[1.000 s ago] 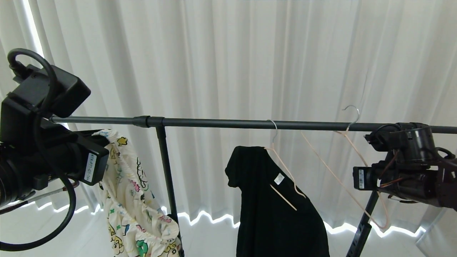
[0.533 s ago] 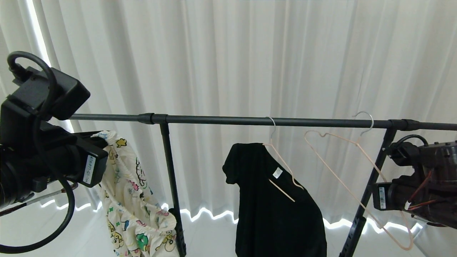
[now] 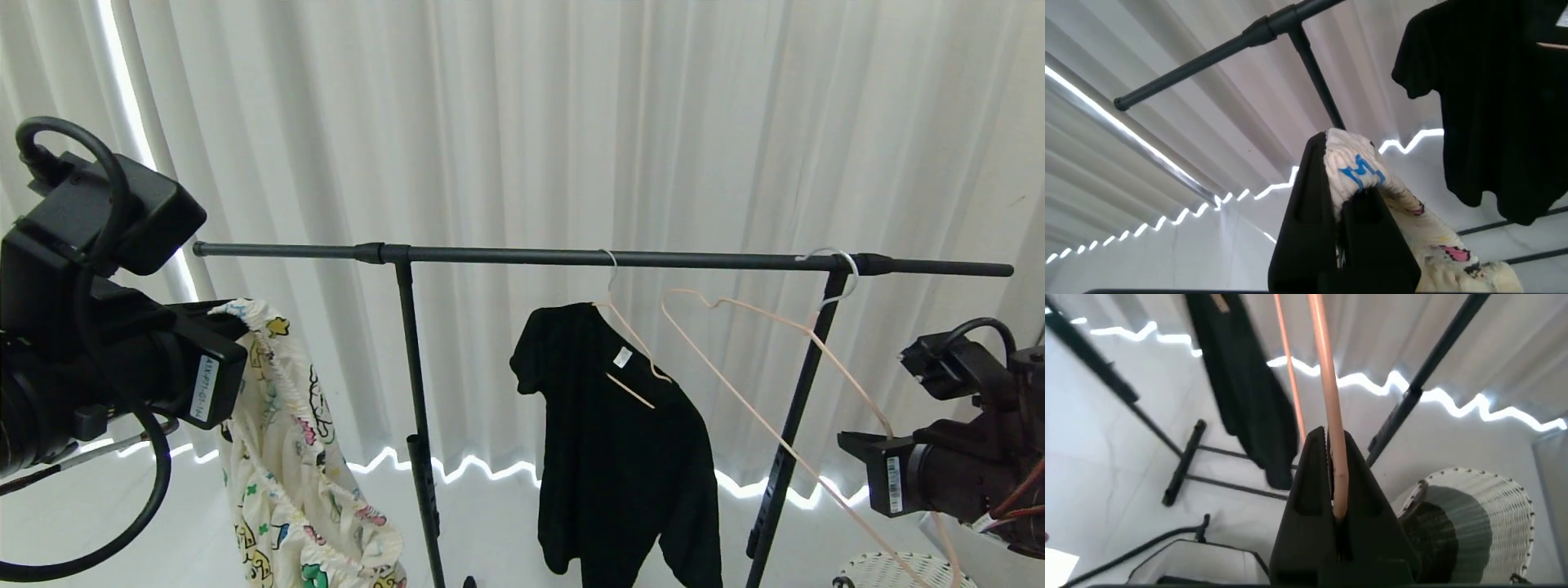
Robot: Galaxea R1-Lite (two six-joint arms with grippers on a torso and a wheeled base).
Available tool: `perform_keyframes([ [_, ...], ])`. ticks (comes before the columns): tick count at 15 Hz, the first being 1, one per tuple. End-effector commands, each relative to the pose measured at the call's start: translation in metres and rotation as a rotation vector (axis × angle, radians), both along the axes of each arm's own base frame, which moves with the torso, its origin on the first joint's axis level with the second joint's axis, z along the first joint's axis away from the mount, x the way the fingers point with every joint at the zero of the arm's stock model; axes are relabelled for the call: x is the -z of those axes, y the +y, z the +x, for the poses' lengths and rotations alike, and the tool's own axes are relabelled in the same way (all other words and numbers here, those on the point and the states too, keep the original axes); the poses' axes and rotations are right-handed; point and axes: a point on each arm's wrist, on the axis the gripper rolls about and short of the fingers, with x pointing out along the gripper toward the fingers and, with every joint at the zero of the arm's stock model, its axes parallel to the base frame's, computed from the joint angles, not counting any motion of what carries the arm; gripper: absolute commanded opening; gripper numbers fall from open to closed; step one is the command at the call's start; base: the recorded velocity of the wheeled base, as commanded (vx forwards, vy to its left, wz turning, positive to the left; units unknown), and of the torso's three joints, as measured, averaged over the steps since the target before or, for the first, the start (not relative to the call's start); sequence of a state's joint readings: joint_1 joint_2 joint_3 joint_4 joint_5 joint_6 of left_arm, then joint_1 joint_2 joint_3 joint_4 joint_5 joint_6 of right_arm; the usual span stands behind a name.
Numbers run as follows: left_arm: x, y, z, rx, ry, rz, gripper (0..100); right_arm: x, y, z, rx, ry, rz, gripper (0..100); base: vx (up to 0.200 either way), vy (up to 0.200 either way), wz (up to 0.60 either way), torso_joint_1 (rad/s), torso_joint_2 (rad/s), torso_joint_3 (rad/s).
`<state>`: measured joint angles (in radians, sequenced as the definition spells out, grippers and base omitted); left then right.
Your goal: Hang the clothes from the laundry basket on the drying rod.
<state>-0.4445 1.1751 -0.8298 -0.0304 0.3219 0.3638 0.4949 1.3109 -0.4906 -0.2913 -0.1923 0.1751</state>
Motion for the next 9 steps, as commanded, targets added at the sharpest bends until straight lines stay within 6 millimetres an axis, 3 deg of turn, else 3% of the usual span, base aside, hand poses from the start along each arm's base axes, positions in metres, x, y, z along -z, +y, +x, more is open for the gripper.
perform_keyframes([
  [1,0.002,-0.001,0.000,0.002,0.007,0.003,0,-0.007,0.006,-0.010,-0.058,-0.033,0.019,0,-0.200,0.000,0.00,0.002,0.00,0.002],
  [5,0.007,-0.008,0.001,0.037,0.029,0.011,0,-0.011,0.030,-0.031,-0.235,-0.049,0.037,0,0.000,0.000,0.00,0.000,0.00,0.000],
  [9,0.016,-0.022,0.032,-0.015,0.109,-0.054,0,-0.008,0.065,-0.066,-0.508,-0.024,0.045,0,0.000,0.000,0.00,0.000,0.00,0.000],
])
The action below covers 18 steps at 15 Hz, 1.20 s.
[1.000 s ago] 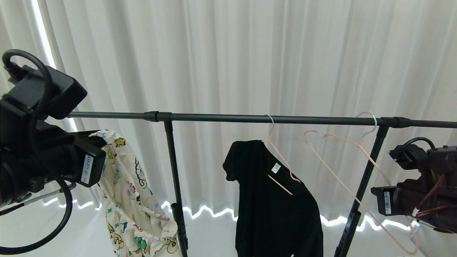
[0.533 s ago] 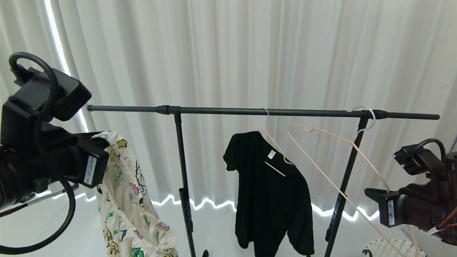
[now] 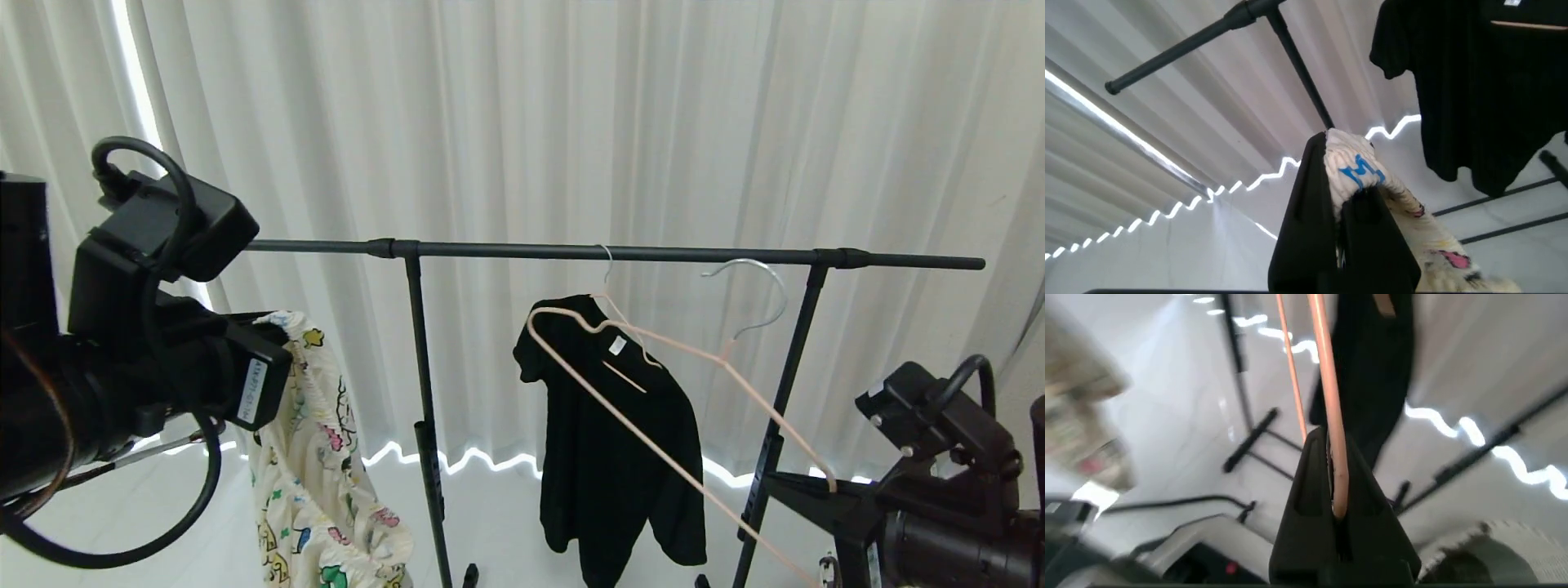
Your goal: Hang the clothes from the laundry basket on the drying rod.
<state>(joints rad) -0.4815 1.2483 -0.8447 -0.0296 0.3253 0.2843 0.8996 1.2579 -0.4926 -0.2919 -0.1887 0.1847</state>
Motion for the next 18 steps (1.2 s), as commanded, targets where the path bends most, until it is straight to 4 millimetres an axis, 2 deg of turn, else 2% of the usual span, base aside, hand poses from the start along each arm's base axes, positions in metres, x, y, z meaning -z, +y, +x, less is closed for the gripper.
perform_keyframes([
  [1,0.014,-0.011,0.030,-0.051,0.085,-0.022,0,0.003,0.022,-0.024,-0.166,0.027,0.004,0,0.000,0.000,0.00,0.000,0.00,0.000],
  [3,0.027,-0.016,0.049,-0.105,0.145,-0.067,0,-0.001,0.035,-0.042,-0.252,0.071,0.055,0,0.000,0.000,0.00,0.000,0.00,0.000],
  [6,0.035,-0.019,0.059,-0.197,0.156,-0.070,0,-0.004,0.041,-0.047,-0.284,0.078,0.073,0,0.000,0.000,0.00,0.000,0.00,0.000],
  [9,0.034,-0.025,0.056,-0.209,0.151,-0.110,0,-0.002,0.046,-0.044,-0.278,0.087,0.059,0,0.000,0.000,0.00,0.000,0.00,0.000],
  [14,0.029,-0.029,0.051,-0.198,0.137,-0.147,0,0.009,0.072,-0.031,-0.244,0.126,0.037,0,0.000,0.000,0.00,0.000,0.00,0.000],
  [18,0.026,-0.032,0.044,-0.172,0.126,-0.155,0,0.006,0.094,-0.020,-0.223,0.122,0.095,0,0.000,0.000,0.00,0.000,0.00,0.000],
])
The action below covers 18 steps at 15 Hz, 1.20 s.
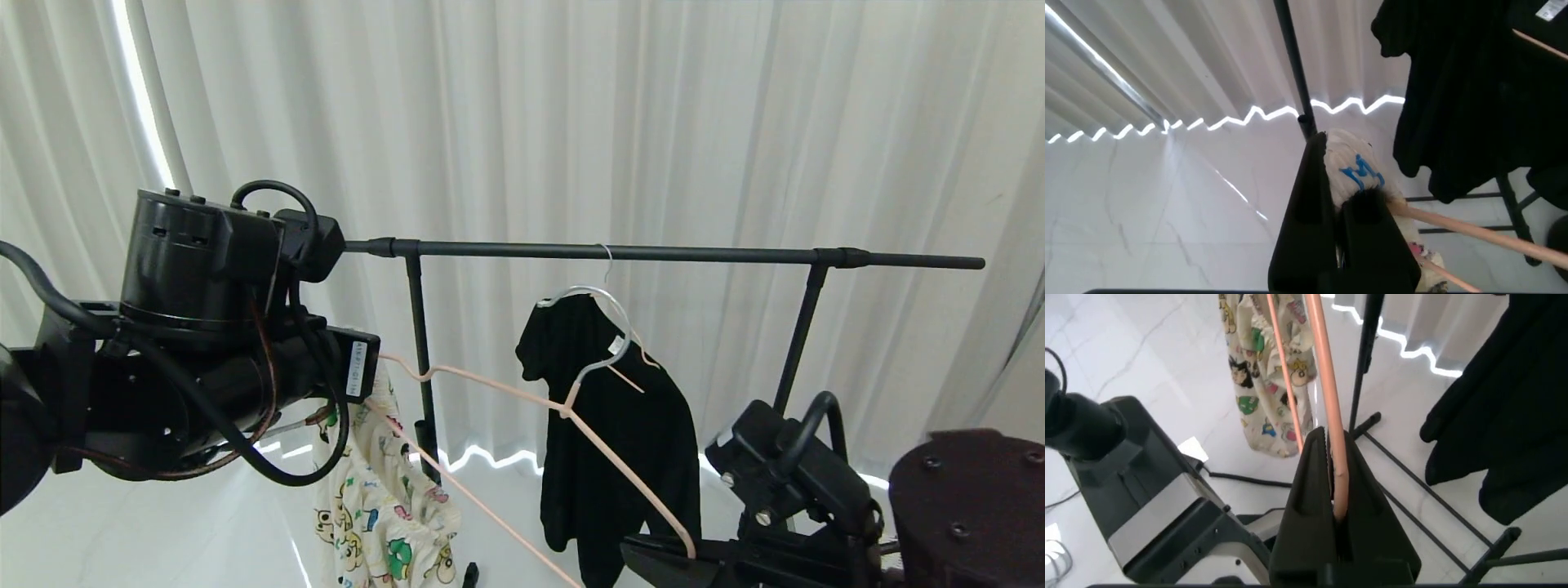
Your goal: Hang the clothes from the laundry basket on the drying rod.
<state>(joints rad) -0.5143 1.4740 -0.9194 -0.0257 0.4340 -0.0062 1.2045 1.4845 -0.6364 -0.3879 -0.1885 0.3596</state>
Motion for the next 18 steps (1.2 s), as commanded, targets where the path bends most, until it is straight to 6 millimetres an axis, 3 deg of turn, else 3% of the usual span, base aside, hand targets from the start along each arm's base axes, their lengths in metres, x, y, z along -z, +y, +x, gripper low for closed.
perform_keyframes([
  [1,-0.003,-0.003,-0.005,0.023,-0.012,-0.007,0,0.008,0.014,0.005,0.000,0.010,-0.029,0,0.000,0.000,0.00,0.000,0.00,0.000],
  [9,-0.016,-0.040,-0.045,0.202,-0.040,-0.130,0,0.020,0.043,0.014,0.015,0.053,-0.019,0,0.000,0.000,0.00,0.000,0.00,0.000],
  [18,-0.023,-0.059,-0.062,0.317,-0.051,-0.149,0,0.023,0.060,0.015,0.004,0.053,-0.017,0,0.000,0.000,0.00,0.000,0.00,0.000],
])
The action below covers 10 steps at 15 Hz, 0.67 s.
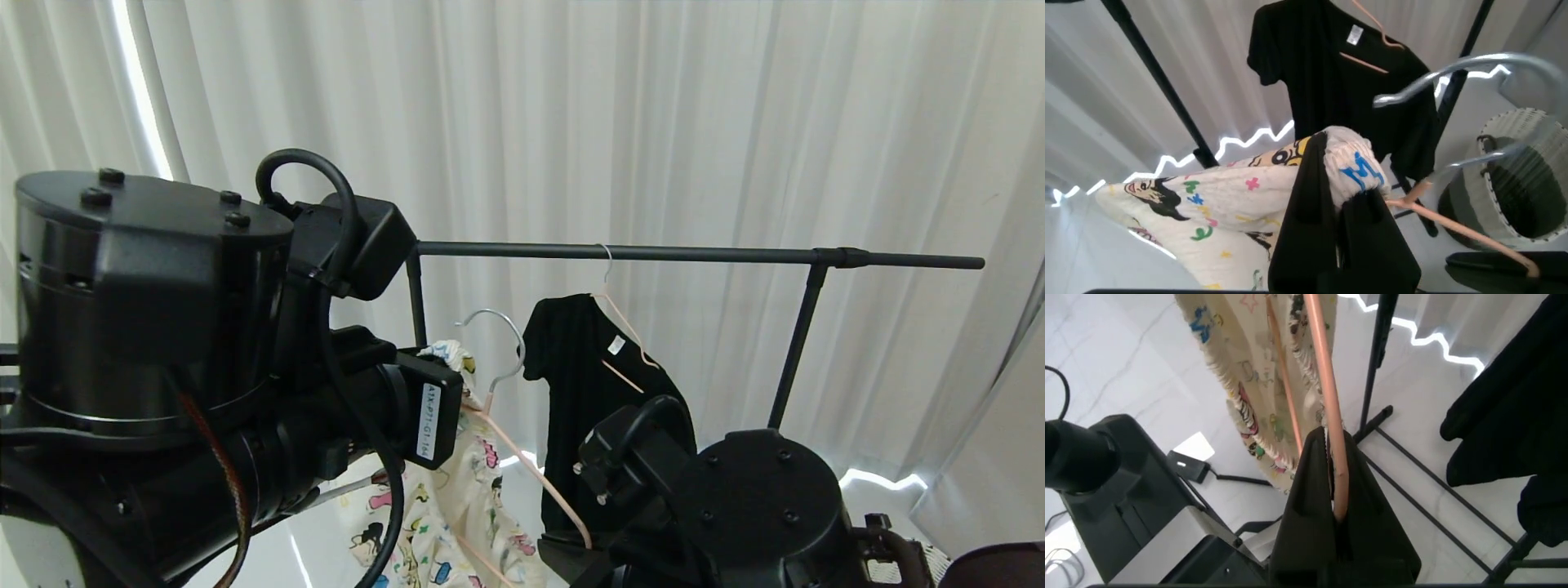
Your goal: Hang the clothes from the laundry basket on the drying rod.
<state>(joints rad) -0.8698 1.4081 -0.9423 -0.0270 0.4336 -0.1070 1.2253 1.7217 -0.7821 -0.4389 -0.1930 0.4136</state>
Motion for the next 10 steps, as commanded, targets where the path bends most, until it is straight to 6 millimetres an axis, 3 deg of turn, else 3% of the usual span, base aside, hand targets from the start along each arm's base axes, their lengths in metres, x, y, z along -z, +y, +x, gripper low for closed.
perform_keyframes([
  [1,0.0001,-0.0007,-0.0008,0.004,0.000,0.000,0,0.0002,0.0010,-0.0007,-0.002,-0.001,0.000,0,0.000,0.000,0.00,0.000,0.00,0.000],
  [9,0.0022,-0.0003,-0.0010,0.002,0.003,0.008,0,-0.0025,0.0012,0.0025,0.085,-0.052,0.018,0,0.000,0.000,0.00,0.000,0.00,0.000],
  [10,0.0022,-0.0003,-0.0010,0.002,0.003,0.008,100,-0.0032,0.0015,0.0027,0.085,-0.053,0.023,0,0.000,0.000,0.00,0.000,0.00,0.000],
])
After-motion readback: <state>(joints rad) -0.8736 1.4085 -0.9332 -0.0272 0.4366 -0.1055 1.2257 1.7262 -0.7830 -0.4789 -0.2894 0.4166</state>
